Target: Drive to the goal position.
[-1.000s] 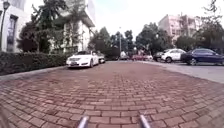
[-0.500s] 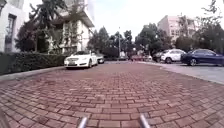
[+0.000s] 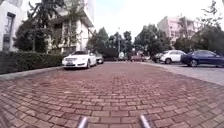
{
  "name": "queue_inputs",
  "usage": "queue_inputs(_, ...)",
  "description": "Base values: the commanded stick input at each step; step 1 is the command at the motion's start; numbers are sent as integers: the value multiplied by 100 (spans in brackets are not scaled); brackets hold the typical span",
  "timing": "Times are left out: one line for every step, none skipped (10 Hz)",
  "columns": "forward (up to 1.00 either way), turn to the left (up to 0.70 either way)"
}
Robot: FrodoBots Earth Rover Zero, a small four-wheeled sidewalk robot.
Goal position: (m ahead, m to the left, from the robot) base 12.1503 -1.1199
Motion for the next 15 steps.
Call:
queue_inputs(45, 0)
queue_inputs(45, 0)
queue_inputs(45, 0)
queue_inputs(45, 0)
queue_inputs(45, 0)
queue_inputs(45, 0)
queue_inputs(45, 0)
queue_inputs(45, 0)
queue_inputs(45, 0)
queue_inputs(45, 0)
queue_inputs(45, 0)
queue_inputs(45, 0)
queue_inputs(45, 0)
queue_inputs(45, 0)
queue_inputs(45, 0)
